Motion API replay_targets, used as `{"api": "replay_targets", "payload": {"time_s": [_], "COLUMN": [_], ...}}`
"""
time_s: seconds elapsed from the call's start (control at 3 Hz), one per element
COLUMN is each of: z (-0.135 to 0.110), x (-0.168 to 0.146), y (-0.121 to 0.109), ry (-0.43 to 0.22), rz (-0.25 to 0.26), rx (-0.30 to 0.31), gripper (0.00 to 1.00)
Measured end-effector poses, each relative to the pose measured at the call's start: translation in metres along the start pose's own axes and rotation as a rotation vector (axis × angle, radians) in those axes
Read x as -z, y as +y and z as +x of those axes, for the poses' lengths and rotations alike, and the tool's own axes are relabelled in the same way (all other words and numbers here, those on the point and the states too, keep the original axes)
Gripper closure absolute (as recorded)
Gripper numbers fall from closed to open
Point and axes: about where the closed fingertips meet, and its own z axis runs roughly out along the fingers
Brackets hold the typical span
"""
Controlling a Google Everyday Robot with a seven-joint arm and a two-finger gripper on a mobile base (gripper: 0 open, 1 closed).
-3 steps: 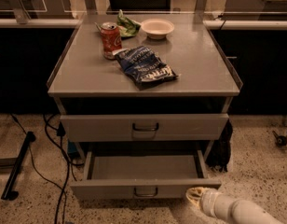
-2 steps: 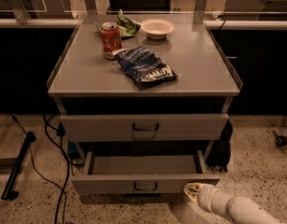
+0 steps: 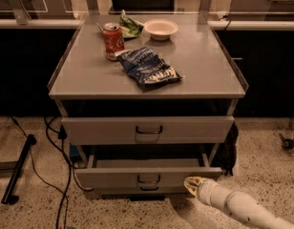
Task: Close middle drawer
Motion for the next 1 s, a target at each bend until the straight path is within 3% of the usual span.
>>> {"api": "replay_targets", "payload": {"time_s": [1.0], "z": [-0.017], "x": [-0.059], "y": [-0.051], "ry": [-0.024], "rz": [0.035], "rx": [0.023], "gripper": [1.00]}}
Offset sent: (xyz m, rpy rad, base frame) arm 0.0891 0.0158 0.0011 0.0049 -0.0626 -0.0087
